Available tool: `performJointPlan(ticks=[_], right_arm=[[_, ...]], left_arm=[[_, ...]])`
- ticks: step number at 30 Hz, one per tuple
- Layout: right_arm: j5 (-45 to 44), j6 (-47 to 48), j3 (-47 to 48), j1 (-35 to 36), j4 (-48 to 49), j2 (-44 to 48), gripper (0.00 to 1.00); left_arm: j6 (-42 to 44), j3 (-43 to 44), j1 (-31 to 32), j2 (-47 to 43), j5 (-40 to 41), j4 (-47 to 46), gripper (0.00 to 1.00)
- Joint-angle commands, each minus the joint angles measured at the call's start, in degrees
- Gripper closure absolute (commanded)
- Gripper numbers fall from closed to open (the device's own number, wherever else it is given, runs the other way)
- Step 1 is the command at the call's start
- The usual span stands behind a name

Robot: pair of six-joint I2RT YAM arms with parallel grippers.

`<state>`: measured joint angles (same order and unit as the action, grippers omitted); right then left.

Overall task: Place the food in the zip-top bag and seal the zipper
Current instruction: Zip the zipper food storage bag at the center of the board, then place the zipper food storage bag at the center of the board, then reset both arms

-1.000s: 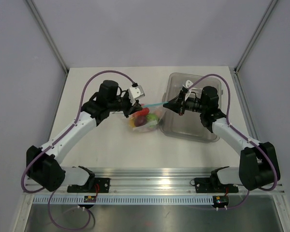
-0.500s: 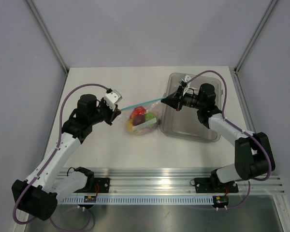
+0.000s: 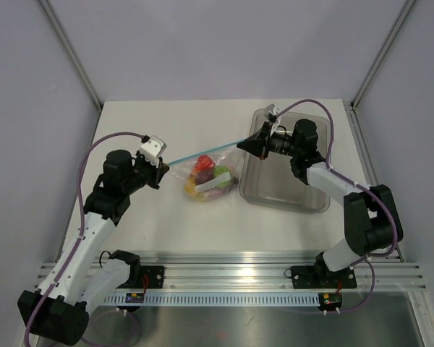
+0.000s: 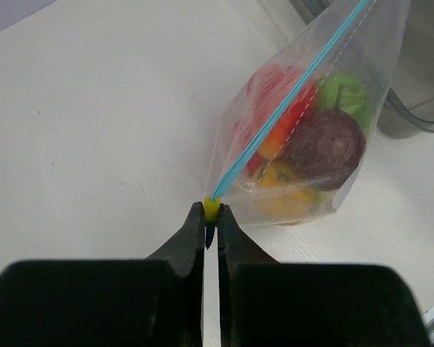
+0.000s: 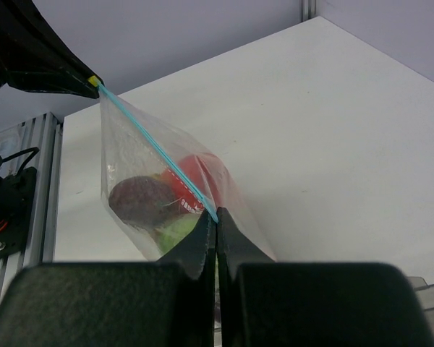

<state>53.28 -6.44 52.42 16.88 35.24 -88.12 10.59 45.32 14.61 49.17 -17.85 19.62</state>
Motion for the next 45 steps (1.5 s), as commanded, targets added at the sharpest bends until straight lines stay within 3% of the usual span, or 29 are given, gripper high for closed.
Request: performJointPlan(ticks=[1, 6, 12, 16, 18, 19, 20, 21, 23, 24, 28, 32, 36, 39, 42, 45], right_arm=[[-2.8, -1.7, 6.6, -2.3, 6.6, -3.3, 1.0], [-2.2, -3.1, 15.8, -2.4, 7.3, -9.9, 1.0], [2.5, -6.0, 29.0, -2.3, 5.2, -17.3, 1.0], [5.1, -5.9, 27.0, -1.7, 4.5, -17.1, 0.99], [8.8, -3.8, 26.1, -0.5, -4.0, -16.7, 0.58], [10.5, -1.4, 26.3, 0.2, -8.7, -16.2, 0.37], [10.1, 1.8, 25.6, 0.9, -13.4, -13.9, 0.01], [8.0, 8.6, 24.3, 2.9, -19.5, -12.0, 0.0], [0.0, 11.3, 20.3, 4.1, -21.4, -5.8, 0.01], [-2.4, 10.4, 19.6, 4.1, -22.2, -3.8, 0.01], [-17.2, 9.9, 19.0, 4.1, -30.0, 5.8, 0.01], [-47.5, -3.2, 20.2, 4.1, -41.7, 15.8, 0.0], [-59.2, -5.9, 22.2, 4.1, -61.0, 19.7, 0.01], [-70.5, -11.0, 20.9, 4.1, -70.2, 22.5, 0.0], [-77.2, -18.5, 16.6, 4.1, -75.3, 26.1, 0.01], [-77.1, -20.0, 11.2, 4.1, -76.1, 30.5, 0.01]], left_arm=[[-0.3, 1.5, -3.0, -0.3, 7.9, -0.3, 1.0], [-1.0, 9.7, -3.2, 7.7, 5.6, -6.5, 1.0], [-0.1, 21.3, -5.8, 17.5, 3.0, -7.3, 1.0], [0.1, 21.8, -6.5, 17.3, 2.1, -7.1, 1.0], [-1.8, 20.6, -6.5, 16.1, 1.1, -4.3, 0.61], [-2.7, 20.3, -6.5, 15.7, -0.6, -2.2, 0.5], [-3.6, 20.5, -6.5, 15.3, -1.7, 0.1, 0.39], [-6.3, 20.8, -6.5, 14.3, -2.4, 4.2, 0.26], [-8.6, 20.9, -6.4, 12.6, -3.2, 6.7, 0.06], [-9.7, 21.5, -6.3, 11.6, -3.2, 8.8, 0.01], [-13.0, 24.4, -6.3, 4.6, 0.7, 12.4, 0.01], [-15.6, 27.1, -6.3, 0.5, 4.9, 15.3, 0.01], [-18.1, 25.4, -6.3, -3.0, 5.0, 19.4, 0.01], [-19.6, 21.6, -6.3, -5.8, 4.2, 21.1, 0.01], [-21.0, 18.0, -6.2, -8.6, 3.8, 21.0, 0.01], [-22.4, 14.6, -6.3, -11.3, 4.6, 18.4, 0.01]])
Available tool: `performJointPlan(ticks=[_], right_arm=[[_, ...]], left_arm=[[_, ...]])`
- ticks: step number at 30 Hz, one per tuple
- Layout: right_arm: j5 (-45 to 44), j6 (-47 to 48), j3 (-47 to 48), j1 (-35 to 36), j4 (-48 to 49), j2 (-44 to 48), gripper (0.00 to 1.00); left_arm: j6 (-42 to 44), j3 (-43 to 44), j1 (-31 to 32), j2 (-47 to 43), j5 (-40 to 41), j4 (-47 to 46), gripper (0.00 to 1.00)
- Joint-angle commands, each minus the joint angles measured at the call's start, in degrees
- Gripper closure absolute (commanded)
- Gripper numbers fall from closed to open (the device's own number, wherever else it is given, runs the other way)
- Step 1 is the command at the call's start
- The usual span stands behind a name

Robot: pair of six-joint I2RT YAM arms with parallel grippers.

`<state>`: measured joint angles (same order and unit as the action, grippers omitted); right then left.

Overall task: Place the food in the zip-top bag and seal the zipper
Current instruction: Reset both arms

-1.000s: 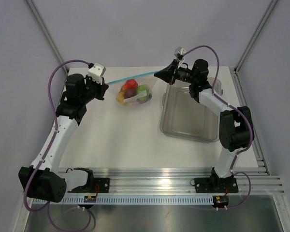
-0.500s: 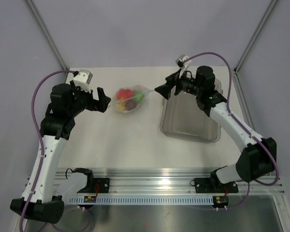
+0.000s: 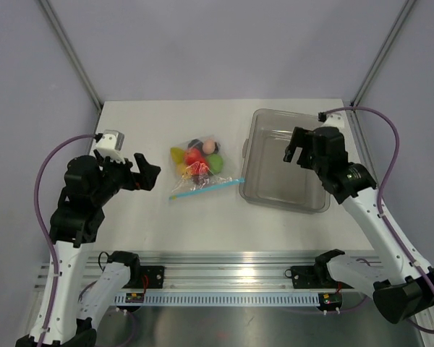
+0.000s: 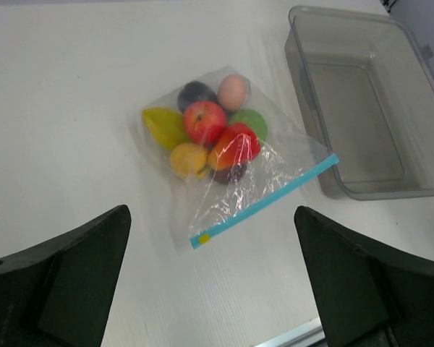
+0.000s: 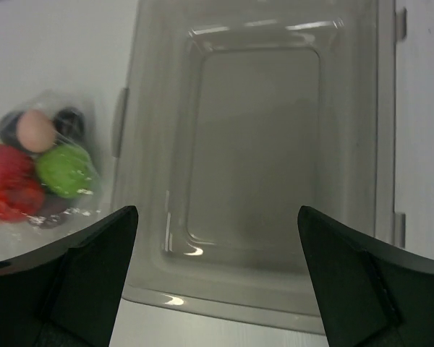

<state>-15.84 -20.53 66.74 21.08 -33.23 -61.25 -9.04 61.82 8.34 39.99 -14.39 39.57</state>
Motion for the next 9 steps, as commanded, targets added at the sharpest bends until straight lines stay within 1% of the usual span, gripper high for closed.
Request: performJointPlan(ticks=[1, 6, 9], right_arm=[[-7.5, -6.0, -4.9, -0.1, -7.7, 4.4, 0.01], [-9.6, -8.6, -8.4, -0.1, -8.3, 7.7, 0.0], [-11.1, -8.1, -8.6, -0.1, -8.2, 7.9, 0.01]], left_arm=[[-3.1, -2.3, 0.0, -2.5, 1.2, -2.8, 0.01], [-4.1, -1.8, 0.1, -3.3, 0.7, -3.2, 0.01], [-4.7, -1.9, 0.0, -3.5, 0.7, -3.2, 0.01]])
